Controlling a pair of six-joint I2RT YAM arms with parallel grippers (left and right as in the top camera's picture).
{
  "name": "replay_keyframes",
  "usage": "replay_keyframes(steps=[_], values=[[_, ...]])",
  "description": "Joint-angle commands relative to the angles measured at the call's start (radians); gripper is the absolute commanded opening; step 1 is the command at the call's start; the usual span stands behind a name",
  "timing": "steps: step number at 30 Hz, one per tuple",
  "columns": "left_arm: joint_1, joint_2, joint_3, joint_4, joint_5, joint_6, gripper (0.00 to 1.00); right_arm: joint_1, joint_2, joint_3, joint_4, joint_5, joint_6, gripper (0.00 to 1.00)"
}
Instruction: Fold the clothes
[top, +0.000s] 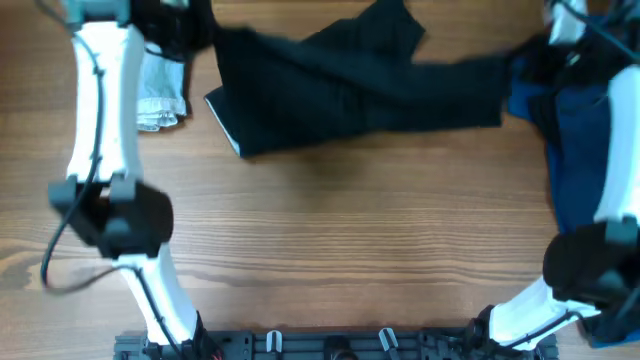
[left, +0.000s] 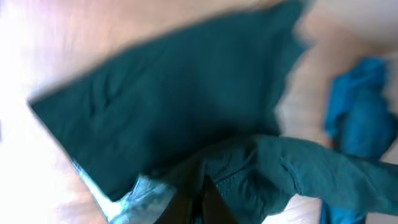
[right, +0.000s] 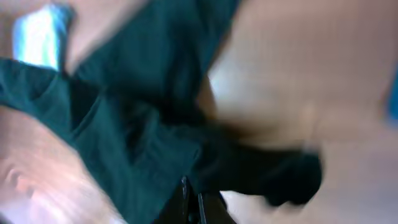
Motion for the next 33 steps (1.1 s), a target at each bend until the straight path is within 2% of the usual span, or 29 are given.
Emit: replay_keyframes(steps=[1, 8, 16, 24, 28, 33], values=[[-0.011, 0.049, -0.007, -0.085, -0.043, 0.031, 0.04, -0.002, 0.005, -0.111, -0.011, 0.014, -0.001, 0.04], [-0.129, 0.057, -0.008, -0.278, -0.083, 0.032, 0.04, 0.051, 0.005, -0.186, -0.143, 0.267, 0.181, 0.04], [-0.298, 0.057, -0.008, -0.418, -0.155, 0.031, 0.04, 0.055, 0.005, -0.186, -0.257, 0.356, 0.199, 0.04], [-0.421, 0.025, -0.142, -0.424, -0.168, 0.019, 0.04, 0.055, 0.005, -0.196, -0.284, 0.372, 0.2, 0.04], [-0.473, -0.106, -0.273, -0.412, -0.277, -0.05, 0.04, 0.055, 0.004, -0.254, -0.251, 0.376, 0.231, 0.04], [-0.506, -0.421, -0.434, -0.311, -0.399, -0.231, 0.04, 0.056, 0.004, -0.363, -0.189, 0.394, 0.29, 0.04]])
